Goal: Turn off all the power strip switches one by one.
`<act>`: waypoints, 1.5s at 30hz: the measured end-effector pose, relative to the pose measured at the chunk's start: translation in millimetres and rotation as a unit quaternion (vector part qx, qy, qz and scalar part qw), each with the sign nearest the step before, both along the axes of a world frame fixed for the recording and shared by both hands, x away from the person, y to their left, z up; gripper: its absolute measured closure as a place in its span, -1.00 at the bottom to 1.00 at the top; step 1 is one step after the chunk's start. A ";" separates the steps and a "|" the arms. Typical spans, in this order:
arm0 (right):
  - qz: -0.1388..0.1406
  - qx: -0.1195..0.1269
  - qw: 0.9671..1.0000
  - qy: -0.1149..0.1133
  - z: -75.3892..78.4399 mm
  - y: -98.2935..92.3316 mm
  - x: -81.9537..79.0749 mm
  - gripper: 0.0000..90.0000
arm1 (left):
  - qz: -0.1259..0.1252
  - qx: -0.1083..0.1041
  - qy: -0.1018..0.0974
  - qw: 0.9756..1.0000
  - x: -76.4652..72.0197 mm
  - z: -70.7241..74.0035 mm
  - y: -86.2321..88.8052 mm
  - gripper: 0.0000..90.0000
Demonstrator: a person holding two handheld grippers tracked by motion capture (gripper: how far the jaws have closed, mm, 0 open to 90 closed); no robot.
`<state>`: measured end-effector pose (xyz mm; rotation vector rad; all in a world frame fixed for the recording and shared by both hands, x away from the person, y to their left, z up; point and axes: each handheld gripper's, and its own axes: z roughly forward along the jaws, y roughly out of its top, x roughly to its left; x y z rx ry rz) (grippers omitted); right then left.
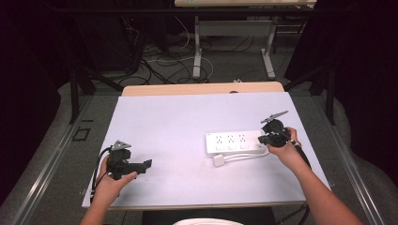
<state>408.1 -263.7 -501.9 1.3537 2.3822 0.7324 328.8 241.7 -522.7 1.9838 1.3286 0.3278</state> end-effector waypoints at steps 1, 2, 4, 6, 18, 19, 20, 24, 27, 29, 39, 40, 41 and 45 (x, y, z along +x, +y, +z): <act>0.000 0.000 1.000 0.000 0.0 0.0 0.0 1.00 | 0.000 0.000 0.000 1.000 0.0 0.0 0.0 -0.92; -0.002 0.003 1.000 0.007 -1.1 -0.1 2.1 1.00 | 0.001 0.000 0.000 1.000 -0.3 0.1 0.2 -0.92; -0.003 0.005 1.000 0.008 -1.9 -0.3 3.7 1.00 | 0.002 0.000 0.001 1.000 -0.3 -0.1 0.5 -0.92; -0.004 0.003 1.000 0.011 -3.0 -0.4 5.1 1.00 | 0.001 0.004 0.002 1.000 -0.3 -0.6 0.7 -0.92; 0.000 -0.005 1.000 0.023 -8.2 2.6 8.8 1.00 | -0.001 0.007 0.006 1.000 -1.0 -1.1 0.1 -0.92; -0.002 -0.006 1.000 0.027 -8.3 3.1 9.0 1.00 | -0.001 0.007 0.006 1.000 -1.0 -1.1 0.1 -0.92; -0.001 -0.006 1.000 0.029 -8.8 3.6 9.1 1.00 | -0.001 0.006 0.007 1.000 -1.1 -1.1 0.1 -0.92; 0.000 -0.006 1.000 0.027 -9.3 3.9 9.3 1.00 | 0.002 0.004 0.010 1.000 -1.3 -1.0 -0.1 -0.92; 0.000 -0.005 1.000 0.029 -9.5 3.7 9.4 1.00 | 0.000 0.005 0.009 1.000 -1.3 -0.9 0.0 -0.92; -0.001 -0.008 1.000 0.028 -10.0 3.7 9.4 1.00 | -0.001 0.005 0.008 1.000 -1.3 -1.1 0.2 -0.92; 0.000 -0.007 0.999 0.032 -10.8 3.2 10.0 1.00 | -0.002 0.009 0.007 1.000 -1.4 -1.1 0.2 -0.92; 0.001 -0.007 0.999 0.032 -10.8 3.3 10.0 1.00 | -0.002 0.009 0.008 1.000 -1.4 -1.2 0.2 -0.92; 0.001 -0.007 0.999 0.032 -10.8 3.3 10.0 1.00 | -0.002 0.009 0.007 1.000 -1.4 -1.2 0.3 -0.92; -0.001 -0.007 1.000 0.030 -11.2 3.6 9.9 1.00 | -0.004 0.009 0.009 1.000 -1.2 -1.6 0.4 -0.92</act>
